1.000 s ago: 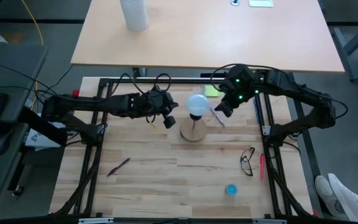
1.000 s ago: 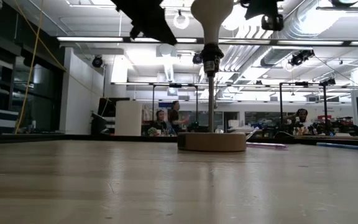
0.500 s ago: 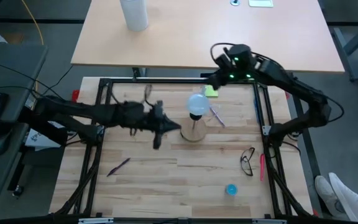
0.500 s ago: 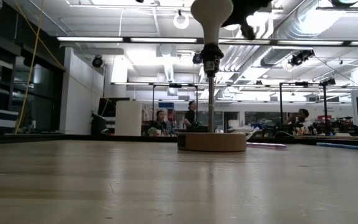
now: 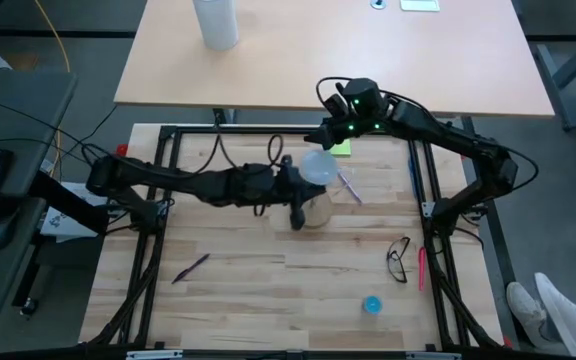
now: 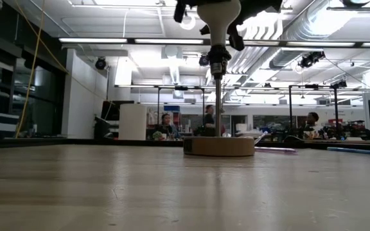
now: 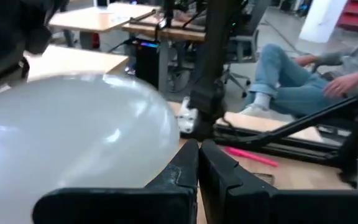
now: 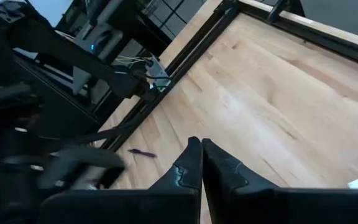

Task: Screw lightbulb
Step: Insert the light bulb into the lamp

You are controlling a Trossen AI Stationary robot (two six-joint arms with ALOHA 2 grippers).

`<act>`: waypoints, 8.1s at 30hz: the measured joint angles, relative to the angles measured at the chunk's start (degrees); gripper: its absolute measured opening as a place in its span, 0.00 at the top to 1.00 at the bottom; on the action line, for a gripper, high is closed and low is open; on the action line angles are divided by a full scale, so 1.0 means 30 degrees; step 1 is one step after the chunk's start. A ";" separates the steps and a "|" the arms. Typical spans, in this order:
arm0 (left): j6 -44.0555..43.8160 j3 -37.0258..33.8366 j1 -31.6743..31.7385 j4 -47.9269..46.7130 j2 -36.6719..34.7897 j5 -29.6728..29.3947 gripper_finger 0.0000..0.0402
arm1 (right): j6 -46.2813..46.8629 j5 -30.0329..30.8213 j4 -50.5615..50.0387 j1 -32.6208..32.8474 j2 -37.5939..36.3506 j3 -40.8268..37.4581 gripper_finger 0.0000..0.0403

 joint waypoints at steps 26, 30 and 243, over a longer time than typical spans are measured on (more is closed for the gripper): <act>0.0151 0.0274 0.2001 -0.2528 0.0016 0.0154 1.00 | 0.0158 0.2408 -0.4135 0.1353 -0.2350 0.0027 1.00; 0.0485 0.0274 0.2110 -0.3176 -0.0255 -0.0347 1.00 | 0.0158 0.2376 -0.4582 0.1353 -0.2454 0.0030 1.00; -0.4203 -0.5183 -0.3391 -0.5975 -0.7557 -0.6671 1.00 | 0.0718 0.0240 0.4697 0.3342 0.0425 -0.2454 1.00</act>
